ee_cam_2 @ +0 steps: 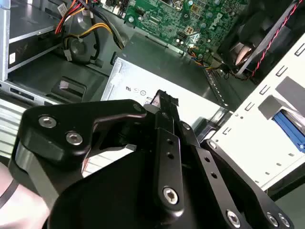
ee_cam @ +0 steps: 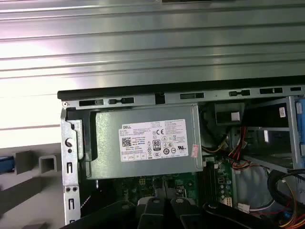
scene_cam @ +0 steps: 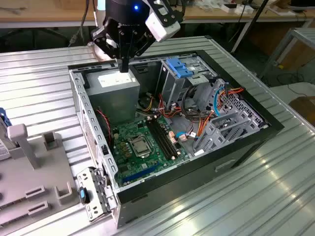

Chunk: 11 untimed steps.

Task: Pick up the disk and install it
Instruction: 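Reach for the disk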

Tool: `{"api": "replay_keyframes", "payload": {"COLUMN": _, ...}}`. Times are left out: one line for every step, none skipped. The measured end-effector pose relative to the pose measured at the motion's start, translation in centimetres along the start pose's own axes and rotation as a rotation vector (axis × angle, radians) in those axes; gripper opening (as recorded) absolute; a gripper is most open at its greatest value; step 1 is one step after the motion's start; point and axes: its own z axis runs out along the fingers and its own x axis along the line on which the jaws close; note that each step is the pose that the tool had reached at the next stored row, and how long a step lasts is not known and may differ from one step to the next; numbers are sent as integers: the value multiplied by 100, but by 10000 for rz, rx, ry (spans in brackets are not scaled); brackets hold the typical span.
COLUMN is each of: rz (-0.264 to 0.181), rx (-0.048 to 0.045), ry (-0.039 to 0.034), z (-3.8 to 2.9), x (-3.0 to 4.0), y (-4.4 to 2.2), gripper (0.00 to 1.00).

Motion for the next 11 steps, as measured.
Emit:
{"api": "replay_keyframes", "payload": {"rz": 0, "rx": 1, "ry": 0, "z": 0, "x": 5, "y": 0, "gripper": 11}}
{"api": "replay_keyframes", "payload": {"rz": 1, "rx": 0, "ry": -1, "z": 0, "x": 12, "y": -1, "gripper": 11}}
{"api": "replay_keyframes", "payload": {"rz": 1, "rx": 0, "ry": 0, "z": 0, "x": 16, "y": -1, "gripper": 11}}
{"api": "replay_keyframes", "payload": {"rz": 0, "rx": 0, "ry": 0, "z": -1, "x": 29, "y": -2, "gripper": 11}}
{"api": "replay_keyframes", "payload": {"rz": 0, "rx": 0, "ry": 0, "z": -1, "x": 45, "y": -4, "gripper": 11}}
{"api": "replay_keyframes", "payload": {"rz": -1, "rx": 0, "ry": 0, "z": -1, "x": 53, "y": -4, "gripper": 11}}
{"api": "replay_keyframes", "payload": {"rz": -1, "rx": 0, "ry": 0, "z": -2, "x": 66, "y": -5, "gripper": 11}}
{"api": "replay_keyframes", "payload": {"rz": -1, "rx": 0, "ry": 0, "z": -3, "x": 86, "y": -7, "gripper": 11}}
{"api": "replay_keyframes", "payload": {"rz": 0, "rx": 0, "ry": 0, "z": -3, "x": 107, "y": -8, "gripper": 11}}
{"api": "replay_keyframes", "payload": {"rz": 0, "rx": 0, "ry": 0, "z": -3, "x": 124, "y": -9, "gripper": 11}}
{"api": "replay_keyframes", "payload": {"rz": 0, "rx": 0, "ry": 0, "z": -4, "x": 136, "y": -10, "gripper": 11}}
